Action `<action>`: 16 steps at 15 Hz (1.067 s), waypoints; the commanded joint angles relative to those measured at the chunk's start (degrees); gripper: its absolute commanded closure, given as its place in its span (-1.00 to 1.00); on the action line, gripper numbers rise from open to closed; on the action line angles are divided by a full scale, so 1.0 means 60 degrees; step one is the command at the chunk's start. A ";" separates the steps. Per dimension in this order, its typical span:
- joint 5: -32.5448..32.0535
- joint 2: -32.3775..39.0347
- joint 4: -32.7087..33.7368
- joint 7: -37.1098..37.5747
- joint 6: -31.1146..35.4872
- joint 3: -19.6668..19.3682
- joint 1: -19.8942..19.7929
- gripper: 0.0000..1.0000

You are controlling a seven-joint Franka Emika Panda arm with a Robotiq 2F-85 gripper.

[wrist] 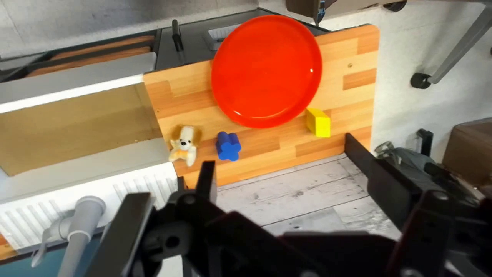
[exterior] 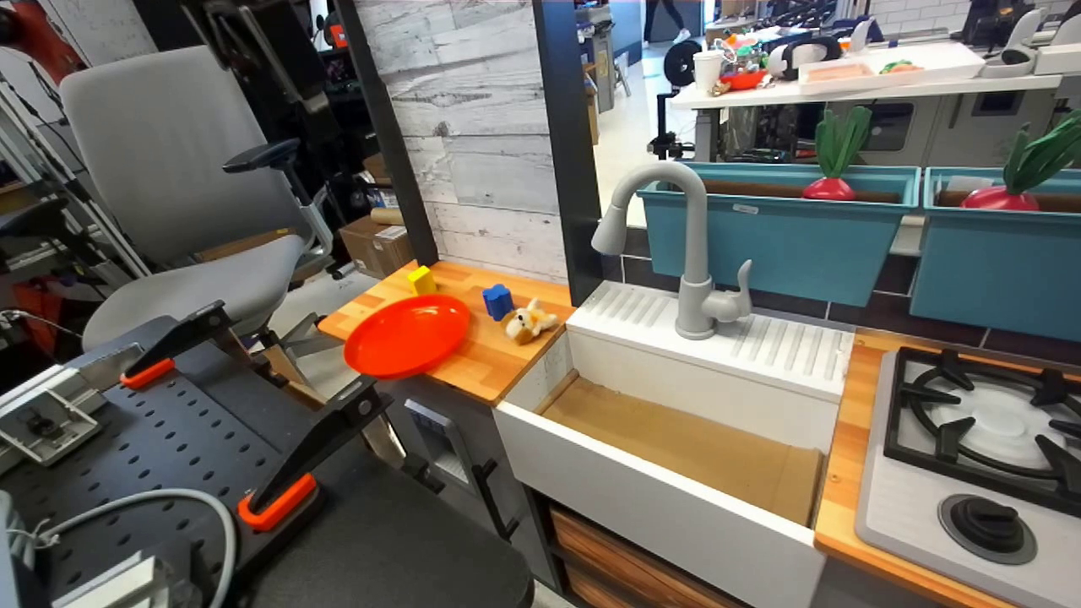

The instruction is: Put the toy dog on the plate

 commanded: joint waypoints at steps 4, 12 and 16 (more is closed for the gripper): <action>-0.0174 0.2158 0.1743 0.0202 -0.0594 0.0629 -0.1314 -1.00; -0.0887 0.3736 0.2798 0.1041 -0.0036 0.0683 -0.1499 -1.00; -0.1342 0.5534 0.4046 0.2044 0.0490 0.0506 -0.1667 -1.00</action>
